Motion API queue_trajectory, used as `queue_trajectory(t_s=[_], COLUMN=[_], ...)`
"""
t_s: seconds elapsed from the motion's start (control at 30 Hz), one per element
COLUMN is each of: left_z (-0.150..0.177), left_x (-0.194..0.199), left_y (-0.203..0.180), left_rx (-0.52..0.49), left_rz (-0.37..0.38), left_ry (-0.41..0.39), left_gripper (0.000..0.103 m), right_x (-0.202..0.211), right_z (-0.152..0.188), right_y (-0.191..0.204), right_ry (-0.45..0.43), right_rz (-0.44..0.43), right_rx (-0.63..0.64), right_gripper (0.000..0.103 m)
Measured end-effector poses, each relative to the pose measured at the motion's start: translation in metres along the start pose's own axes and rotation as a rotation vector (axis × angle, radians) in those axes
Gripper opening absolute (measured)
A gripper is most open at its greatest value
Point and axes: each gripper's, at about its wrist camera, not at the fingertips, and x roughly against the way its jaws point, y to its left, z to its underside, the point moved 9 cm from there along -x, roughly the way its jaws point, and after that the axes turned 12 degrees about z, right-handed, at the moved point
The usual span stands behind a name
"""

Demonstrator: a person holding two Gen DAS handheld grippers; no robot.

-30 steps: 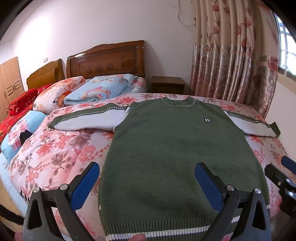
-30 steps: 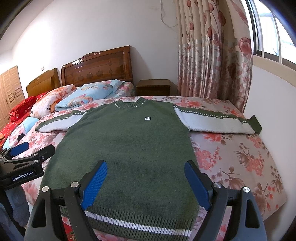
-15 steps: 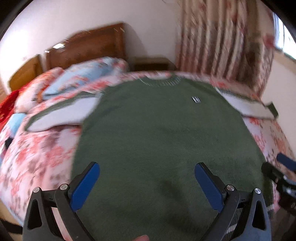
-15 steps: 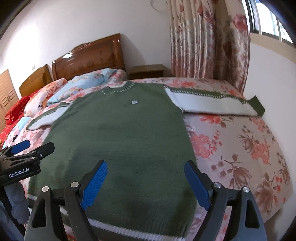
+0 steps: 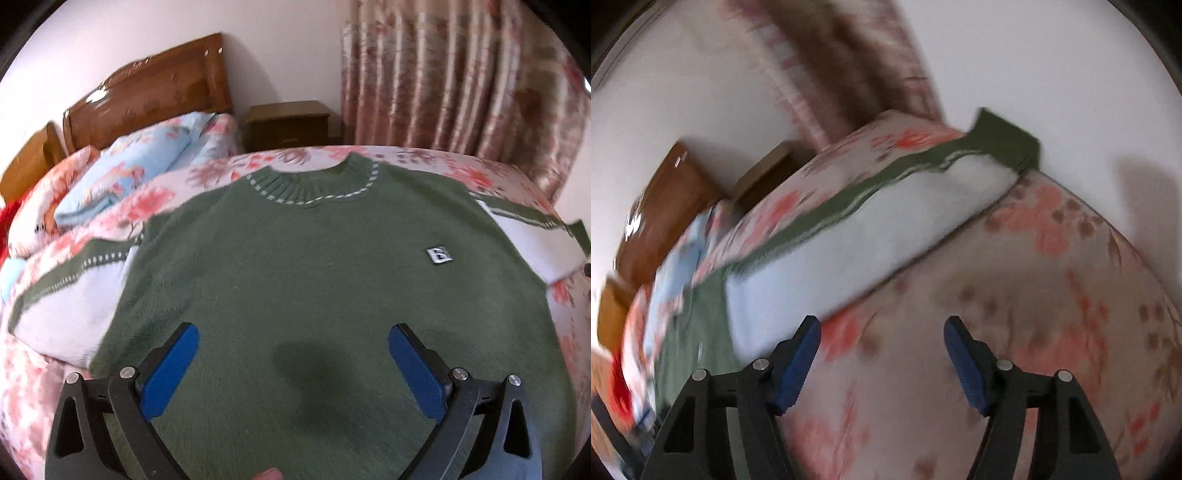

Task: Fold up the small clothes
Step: 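Grasp the white sleeve cuff with the right gripper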

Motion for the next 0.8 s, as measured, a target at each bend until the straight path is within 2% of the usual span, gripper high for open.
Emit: queue_trajectory(t_s=[0.07, 0.13, 0.23, 0.33, 0.43, 0.5, 0.53, 0.57, 0.63, 0.73, 0.8], left_z=[0.005, 0.014, 0.017, 0.017, 0.016, 0.016, 0.016, 0.016, 0.016, 0.016, 0.015], left_x=[-0.007, -0.018, -0.019, -0.019, -0.021, -0.021, -0.021, -0.021, -0.021, -0.021, -0.023], left_y=[0.005, 0.009, 0.012, 0.013, 0.013, 0.013, 0.014, 0.013, 0.015, 0.016, 0.018], left_rx=[0.0, -0.014, 0.047, 0.036, 0.035, 0.04, 0.041, 0.043, 0.049, 0.067, 0.078], left_rz=[0.002, 0.005, 0.095, 0.088, 0.086, 0.089, 0.089, 0.087, 0.084, 0.073, 0.069], left_ry=[0.01, 0.035, 0.037, 0.02, 0.012, 0.009, 0.008, 0.007, 0.005, 0.005, 0.011], left_gripper=[0.103, 0.103, 0.103, 0.103, 0.103, 0.103, 0.103, 0.103, 0.103, 0.103, 0.103], right_x=[-0.016, -0.025, -0.032, -0.04, -0.05, -0.056, -0.06, -0.062, -0.064, -0.065, -0.064], right_z=[-0.015, -0.027, -0.041, -0.054, -0.062, -0.068, -0.069, -0.071, -0.075, -0.075, -0.076], right_y=[-0.01, -0.016, -0.021, -0.019, -0.029, -0.039, -0.047, -0.053, -0.057, -0.053, -0.053], right_ry=[0.018, 0.002, -0.015, -0.048, -0.105, -0.101, -0.089, -0.086, -0.09, -0.092, -0.1], right_rz=[0.001, -0.041, -0.05, -0.127, -0.203, -0.249, -0.243, -0.254, -0.282, -0.245, -0.269], right_rx=[-0.059, -0.115, -0.164, -0.192, -0.262, -0.331, -0.373, -0.407, -0.442, -0.401, -0.41], right_gripper=[0.064, 0.06, 0.057, 0.054, 0.04, 0.025, 0.015, 0.011, 0.01, 0.011, 0.011])
